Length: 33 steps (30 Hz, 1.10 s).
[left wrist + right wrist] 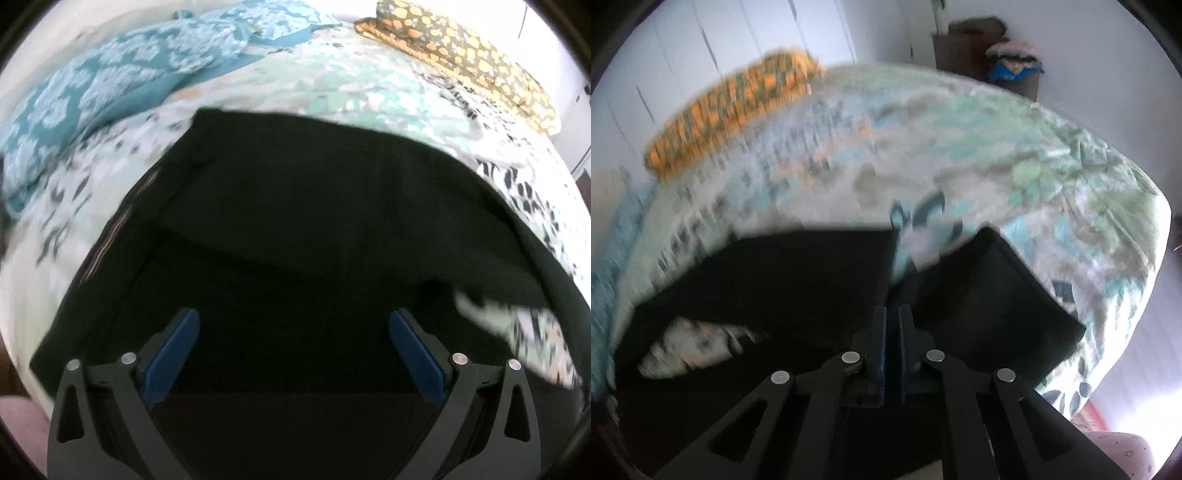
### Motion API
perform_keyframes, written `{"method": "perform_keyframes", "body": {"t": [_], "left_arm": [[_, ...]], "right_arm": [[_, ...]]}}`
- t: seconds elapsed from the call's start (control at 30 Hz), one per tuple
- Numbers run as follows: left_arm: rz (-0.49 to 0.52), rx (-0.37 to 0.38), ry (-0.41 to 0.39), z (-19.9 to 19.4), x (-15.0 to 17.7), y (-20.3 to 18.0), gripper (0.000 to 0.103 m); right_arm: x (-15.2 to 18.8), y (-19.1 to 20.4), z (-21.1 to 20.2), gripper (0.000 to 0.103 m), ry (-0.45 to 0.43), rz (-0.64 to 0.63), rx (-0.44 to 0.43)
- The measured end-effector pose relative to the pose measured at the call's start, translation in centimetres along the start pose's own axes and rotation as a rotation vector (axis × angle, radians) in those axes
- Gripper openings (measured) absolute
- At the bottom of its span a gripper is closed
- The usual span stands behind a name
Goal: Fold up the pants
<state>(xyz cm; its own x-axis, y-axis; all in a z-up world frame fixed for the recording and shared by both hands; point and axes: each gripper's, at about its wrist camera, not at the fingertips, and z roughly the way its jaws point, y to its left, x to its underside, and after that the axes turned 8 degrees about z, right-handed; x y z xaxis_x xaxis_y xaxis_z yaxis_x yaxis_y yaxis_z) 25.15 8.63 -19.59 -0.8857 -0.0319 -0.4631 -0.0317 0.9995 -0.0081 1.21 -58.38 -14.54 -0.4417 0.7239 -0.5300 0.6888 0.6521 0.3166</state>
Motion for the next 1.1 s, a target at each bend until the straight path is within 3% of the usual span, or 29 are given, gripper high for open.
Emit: {"method": "perform_keyframes", "body": {"t": [0.07, 0.17, 0.27, 0.33, 0.47, 0.5, 0.6, 0.7, 0.73, 0.77, 0.93, 1.1], "left_arm": [[-0.009, -0.014, -0.031, -0.7, 2.2, 1.6, 0.102], [-0.106, -0.025, 0.01, -0.2, 3.5, 3.6, 0.102], [-0.14, -0.003, -0.041, -0.4, 2.8, 3.7, 0.102], [-0.108, -0.017, -0.033, -0.1, 2.5, 2.9, 0.102], [-0.004, -0.059, -0.018, 0.1, 3.6, 1.4, 0.102], [0.024, -0.072, -0.013, 0.0, 3.8, 1.1, 0.102], [0.057, -0.069, 0.001, -0.3, 4.0, 0.6, 0.102], [0.062, -0.061, 0.009, -0.3, 4.1, 0.3, 0.102], [0.072, -0.057, 0.015, -0.3, 4.1, 0.0, 0.102], [0.084, -0.057, 0.021, -0.3, 4.0, -0.2, 0.102], [0.157, -0.018, 0.061, -0.8, 3.1, -2.4, 0.102], [0.141, 0.058, 0.045, -1.5, -1.5, -4.7, 0.102]], "right_arm": [[0.1, 0.0, -0.6, 0.076, 0.005, 0.051, -0.094], [1.4, 0.1, 0.3, 0.079, 0.101, 0.176, -0.267], [3.1, 0.9, 3.0, 0.079, 0.212, 0.269, -0.365], [3.7, 1.4, 5.3, 0.079, 0.247, 0.311, -0.356], [3.4, 0.5, 6.5, 0.078, 0.172, 0.419, -0.296], [3.2, 0.2, 6.8, 0.077, 0.166, 0.448, -0.283], [2.5, -0.1, 7.5, 0.059, 0.17, 0.488, -0.245], [1.7, -0.2, 7.9, 0.035, 0.165, 0.487, -0.221], [1.3, -0.2, 8.0, 0.017, 0.167, 0.475, -0.209], [1.0, -0.3, 8.0, 0.01, 0.161, 0.46, -0.197], [0.1, 1.4, 6.5, 0.006, 0.104, 0.297, -0.207], [-0.1, 3.5, 3.3, 0.006, 0.014, 0.125, -0.251]]}}
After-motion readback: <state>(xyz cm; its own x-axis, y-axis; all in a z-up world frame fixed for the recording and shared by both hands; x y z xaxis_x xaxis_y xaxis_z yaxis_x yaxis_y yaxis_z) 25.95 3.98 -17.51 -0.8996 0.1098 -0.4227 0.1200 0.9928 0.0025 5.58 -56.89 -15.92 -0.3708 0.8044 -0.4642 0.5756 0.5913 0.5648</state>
